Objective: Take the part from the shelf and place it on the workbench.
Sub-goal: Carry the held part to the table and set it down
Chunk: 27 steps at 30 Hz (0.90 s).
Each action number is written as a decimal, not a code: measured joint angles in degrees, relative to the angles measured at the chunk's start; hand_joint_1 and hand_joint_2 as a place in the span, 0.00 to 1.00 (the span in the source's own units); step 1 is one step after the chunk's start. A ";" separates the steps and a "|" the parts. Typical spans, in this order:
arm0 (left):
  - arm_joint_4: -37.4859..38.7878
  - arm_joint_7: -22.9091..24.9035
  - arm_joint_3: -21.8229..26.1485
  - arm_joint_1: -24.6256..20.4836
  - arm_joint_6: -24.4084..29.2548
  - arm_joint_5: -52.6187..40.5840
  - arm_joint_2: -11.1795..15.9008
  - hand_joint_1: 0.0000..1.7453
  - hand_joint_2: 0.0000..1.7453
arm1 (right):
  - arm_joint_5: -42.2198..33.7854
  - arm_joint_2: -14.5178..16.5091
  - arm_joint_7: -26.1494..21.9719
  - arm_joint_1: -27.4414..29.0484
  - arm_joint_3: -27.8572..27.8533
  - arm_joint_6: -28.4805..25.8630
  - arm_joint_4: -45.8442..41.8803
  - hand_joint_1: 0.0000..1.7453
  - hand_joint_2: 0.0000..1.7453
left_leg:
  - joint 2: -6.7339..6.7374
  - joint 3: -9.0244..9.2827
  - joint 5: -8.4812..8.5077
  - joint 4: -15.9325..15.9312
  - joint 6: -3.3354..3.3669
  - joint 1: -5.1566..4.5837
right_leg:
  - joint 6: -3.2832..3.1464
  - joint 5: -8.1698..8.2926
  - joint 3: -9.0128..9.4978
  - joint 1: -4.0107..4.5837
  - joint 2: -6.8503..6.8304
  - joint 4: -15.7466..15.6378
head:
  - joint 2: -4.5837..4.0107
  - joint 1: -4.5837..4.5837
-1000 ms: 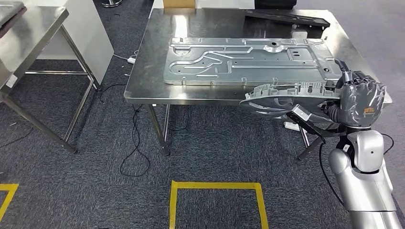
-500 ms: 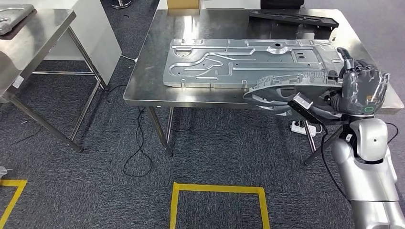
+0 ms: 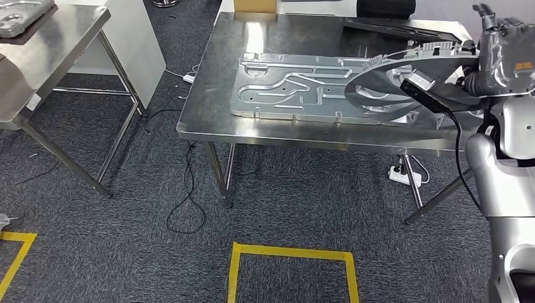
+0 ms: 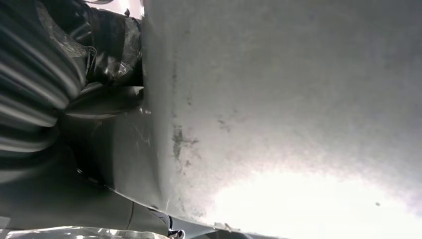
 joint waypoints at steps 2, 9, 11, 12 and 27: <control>0.01 0.03 0.00 0.05 0.11 -0.22 -0.04 0.00 1.00 | 0.03 -0.27 0.20 -2.18 1.18 1.16 1.09 1.00 1.00 | -0.10 0.06 -0.52 0.62 -0.24 0.10 | 0.31 3.52 1.05 -0.28 -0.02 -3.57 | 0.00 0.01; 0.01 0.11 0.01 0.08 0.37 -0.54 -0.11 0.00 1.00 | -0.09 -0.78 0.79 -6.70 3.54 2.28 3.53 1.00 1.00 | -0.56 -0.75 -2.14 2.67 -2.03 0.07 | -0.89 7.19 5.64 -0.24 0.16 -14.03 | 0.00 -0.03; 0.02 0.11 0.02 0.10 0.66 -0.65 -0.10 0.00 1.00 | -0.39 -0.80 1.11 -8.48 4.25 3.00 4.41 1.00 1.00 | -0.32 -2.13 -3.98 5.69 -2.74 0.29 | -1.46 7.23 5.87 -0.36 0.05 -14.31 | 0.00 -0.05; 0.02 0.11 0.02 0.09 0.78 -0.70 -0.12 0.00 1.00 | -0.51 -0.81 1.27 -9.51 4.57 3.38 4.90 1.00 1.00 | -0.15 -3.65 -5.50 8.80 -3.07 0.51 | -1.67 7.19 5.97 -0.31 0.01 -14.37 | 0.00 -0.05; 0.01 0.09 0.09 0.18 1.04 -0.85 -0.19 0.00 1.00 | -1.37 -1.43 1.63 -12.68 6.19 4.09 9.19 1.00 1.00 | 0.21 -0.76 -0.02 0.51 -0.78 0.37 | -0.31 4.76 6.62 0.12 0.04 -12.79 | 0.00 -0.01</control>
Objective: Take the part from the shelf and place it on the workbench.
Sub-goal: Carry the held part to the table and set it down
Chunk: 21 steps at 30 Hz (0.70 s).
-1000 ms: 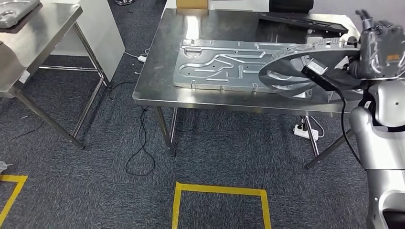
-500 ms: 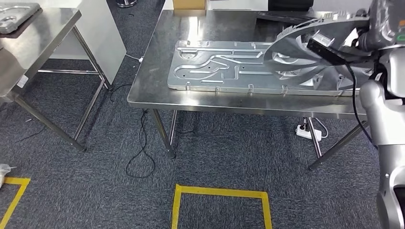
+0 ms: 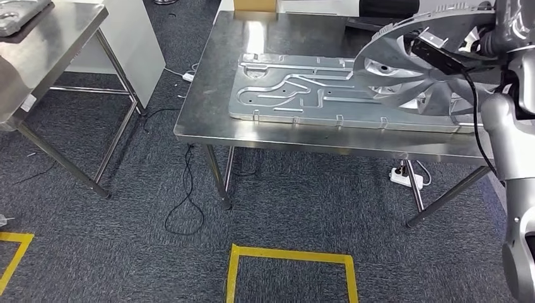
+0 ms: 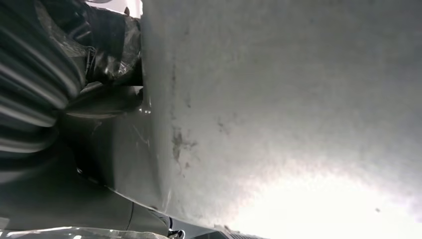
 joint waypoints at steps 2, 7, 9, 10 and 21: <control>-0.01 0.01 0.02 -0.05 0.05 -0.04 -0.01 0.00 1.00 | -0.07 -0.24 0.01 -0.17 0.15 0.01 0.28 1.00 1.00 | 0.01 0.51 -0.11 -0.34 0.56 -0.05 | 0.02 -2.83 -3.21 0.07 0.07 6.28 | 0.00 0.03; 0.00 -0.01 0.11 0.01 0.03 -0.06 -0.04 0.00 1.00 | -0.01 -0.39 0.01 -0.52 0.32 0.51 1.21 1.00 1.00 | -0.20 1.43 -1.47 0.31 0.65 -0.16 | 0.29 0.48 -5.72 -0.05 0.06 7.60 | 0.00 0.04; 0.01 -0.02 0.16 0.00 -0.01 -0.10 -0.08 0.00 1.00 | 0.09 -0.42 0.01 -1.50 0.49 0.97 1.84 1.00 1.00 | -0.30 1.53 -2.33 1.04 0.19 -0.31 | 0.19 3.22 -2.73 -0.03 0.10 0.99 | 0.00 0.03; 0.01 -0.02 0.18 -0.06 -0.01 -0.14 -0.09 0.00 1.00 | 0.13 -0.48 0.01 -2.02 0.56 1.16 2.19 1.00 1.00 | -0.35 1.47 -2.65 1.34 -0.03 -0.39 | 0.04 3.57 -1.85 0.04 0.12 -0.90 | 0.00 0.03; 0.01 0.09 0.19 0.09 0.02 -0.78 -0.20 0.00 1.00 | -0.07 -0.81 0.04 -3.31 1.08 0.33 4.84 1.00 1.00 | -0.04 -8.34 -5.35 16.18 -2.14 0.61 | -2.01 0.04 2.65 0.31 0.12 -2.31 | 0.00 0.03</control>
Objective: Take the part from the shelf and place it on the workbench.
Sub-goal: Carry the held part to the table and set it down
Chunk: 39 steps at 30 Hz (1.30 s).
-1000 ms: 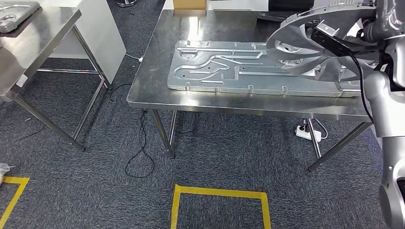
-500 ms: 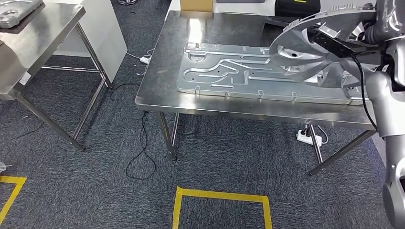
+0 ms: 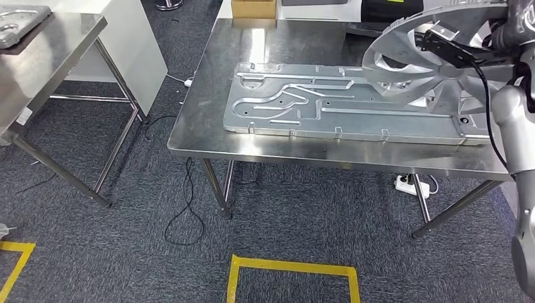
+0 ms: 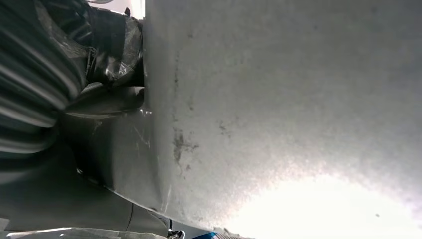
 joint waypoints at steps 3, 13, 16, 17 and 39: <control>-0.01 0.16 0.01 0.07 0.02 -0.02 -0.02 0.00 1.00 | -0.01 -0.03 -0.01 -0.12 0.09 -0.04 0.20 1.00 1.00 | -0.03 3.41 6.84 -9.67 0.69 -0.24 | 0.30 -1.84 2.35 0.01 0.08 -0.28 | 0.00 0.02; -0.02 0.64 0.07 0.13 0.18 -0.04 0.00 0.00 1.00 | 0.16 -0.96 0.18 0.61 0.50 -0.50 1.09 1.00 1.00 | -0.07 12.58 3.25 -18.46 3.46 -1.14 | 2.32 -3.56 -6.36 -0.66 0.16 12.34 | 0.00 0.03; -0.01 0.77 0.12 0.31 0.24 -0.03 -0.04 0.00 1.00 | 0.26 -1.05 0.26 1.01 0.61 -0.51 1.40 1.00 1.00 | -0.30 16.68 0.08 -18.39 3.10 -0.95 | 2.87 -5.25 -10.57 -0.90 0.03 11.40 | 0.00 0.04; -0.01 0.81 0.14 0.39 0.26 -0.03 -0.08 0.00 1.00 | 0.28 -1.08 0.26 1.06 0.66 -0.52 1.51 1.00 1.00 | -0.35 18.04 -1.06 -18.26 2.85 -0.86 | 2.97 -2.96 -10.65 -1.02 -0.04 8.47 | 0.00 0.04; -0.04 -0.14 2.52 -0.27 1.19 1.50 0.05 0.00 1.00 | 1.88 -2.64 -0.54 2.94 0.78 -5.56 11.04 1.00 1.00 | -0.19 10.23 3.23 -16.22 2.37 -0.88 | 1.28 4.17 -3.21 0.09 0.53 -0.76 | 0.00 0.01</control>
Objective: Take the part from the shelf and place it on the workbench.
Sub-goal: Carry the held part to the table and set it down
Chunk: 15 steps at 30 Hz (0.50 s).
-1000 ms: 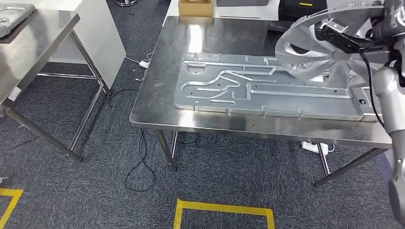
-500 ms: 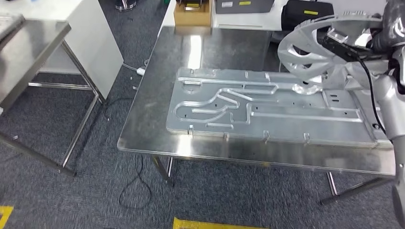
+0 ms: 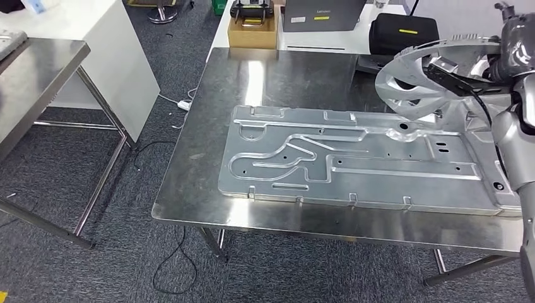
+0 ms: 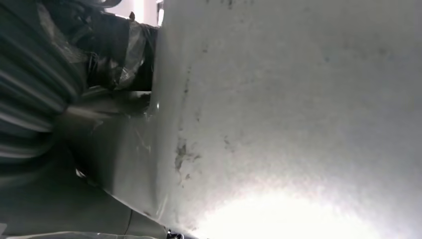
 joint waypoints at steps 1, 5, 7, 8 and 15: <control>0.00 -0.01 0.13 0.00 0.26 0.22 0.01 0.00 1.00 | -0.23 -0.17 -0.23 0.32 -0.14 -0.37 0.80 1.00 1.00 | 0.06 0.50 0.50 -0.61 0.11 0.15 | 0.24 -0.55 -0.03 0.04 -0.05 0.53 | 0.00 0.02; 0.00 0.10 0.72 -0.12 0.80 0.80 0.07 0.00 1.00 | -0.68 -0.55 -0.61 1.57 -0.43 -1.05 3.42 1.00 1.00 | 0.18 1.09 1.29 -1.66 0.70 0.23 | 0.63 -6.93 -4.70 0.08 -0.22 11.63 | 0.00 0.07; 0.00 0.07 1.01 -0.11 0.87 0.84 0.10 0.00 1.00 | -0.69 -0.57 -0.67 2.13 -0.44 -1.02 4.21 1.00 1.00 | 0.18 1.05 1.20 -1.52 0.70 0.14 | 0.81 -7.29 -5.59 -0.04 -0.25 14.08 | 0.00 0.08; 0.00 -0.05 1.12 -0.11 0.83 0.84 0.10 0.00 1.00 | -0.69 -0.57 -0.69 2.30 -0.44 -0.89 4.54 1.00 1.00 | 0.16 1.03 1.13 -1.38 0.65 0.13 | 0.85 -6.00 -4.47 -0.12 -0.26 12.16 | 0.00 0.09; 0.00 -1.02 1.42 -0.13 -0.38 0.95 0.15 0.00 1.00 | -0.87 -0.57 -1.17 2.98 -0.58 -0.46 5.87 1.00 1.00 | -0.16 0.13 0.23 0.20 -0.68 -0.25 | -0.27 -1.65 1.85 -0.11 -0.27 -0.21 | 0.00 0.05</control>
